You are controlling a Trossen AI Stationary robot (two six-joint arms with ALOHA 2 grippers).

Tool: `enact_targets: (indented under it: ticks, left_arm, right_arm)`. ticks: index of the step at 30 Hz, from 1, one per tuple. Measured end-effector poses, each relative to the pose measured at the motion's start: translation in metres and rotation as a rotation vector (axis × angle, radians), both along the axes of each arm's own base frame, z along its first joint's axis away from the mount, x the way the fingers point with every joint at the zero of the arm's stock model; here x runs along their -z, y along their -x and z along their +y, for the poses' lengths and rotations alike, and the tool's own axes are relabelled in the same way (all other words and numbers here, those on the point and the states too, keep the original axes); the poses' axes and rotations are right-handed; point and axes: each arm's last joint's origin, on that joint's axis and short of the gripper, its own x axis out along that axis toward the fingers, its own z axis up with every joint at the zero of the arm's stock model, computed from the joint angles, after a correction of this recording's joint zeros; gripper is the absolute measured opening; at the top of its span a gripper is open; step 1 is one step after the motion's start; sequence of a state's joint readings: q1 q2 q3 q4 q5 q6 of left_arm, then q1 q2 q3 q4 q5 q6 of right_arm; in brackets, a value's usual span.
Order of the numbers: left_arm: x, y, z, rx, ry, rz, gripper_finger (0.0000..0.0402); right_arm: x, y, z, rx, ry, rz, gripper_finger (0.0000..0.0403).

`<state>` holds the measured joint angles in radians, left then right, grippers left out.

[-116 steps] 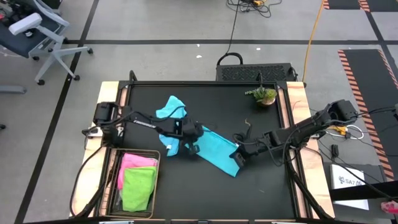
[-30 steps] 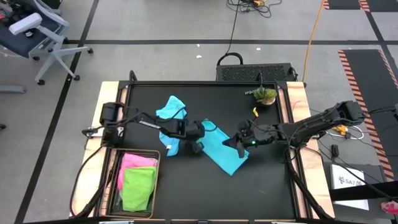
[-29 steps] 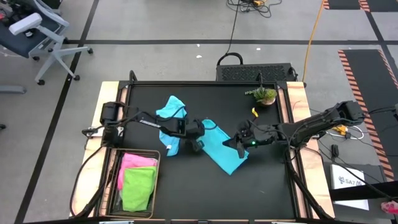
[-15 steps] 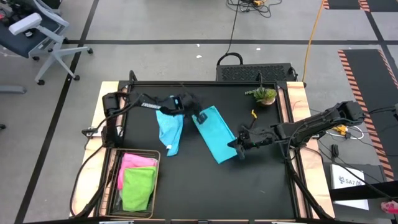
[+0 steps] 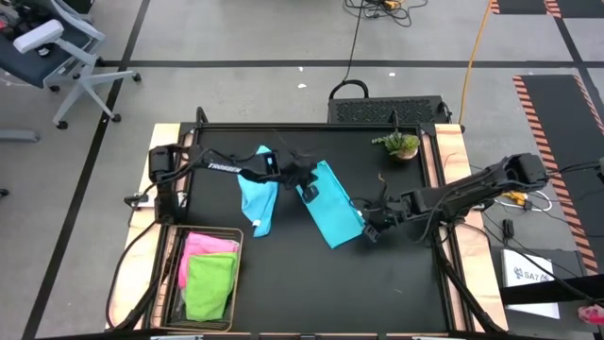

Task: Fold microfiber towels
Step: Fold the right blue microfiber cloth

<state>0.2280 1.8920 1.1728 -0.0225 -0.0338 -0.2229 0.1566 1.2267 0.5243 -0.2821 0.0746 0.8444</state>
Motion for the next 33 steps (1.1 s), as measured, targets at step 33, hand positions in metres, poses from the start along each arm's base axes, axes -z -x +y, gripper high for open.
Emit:
enact_targets:
  ticks: [33]
  left_arm:
    - [0.008,0.012,-0.078,0.079,0.058,0.235,0.0004]
  right_arm:
    - [0.027,-0.070,0.046,0.172,-0.178,-0.464,0.0000]
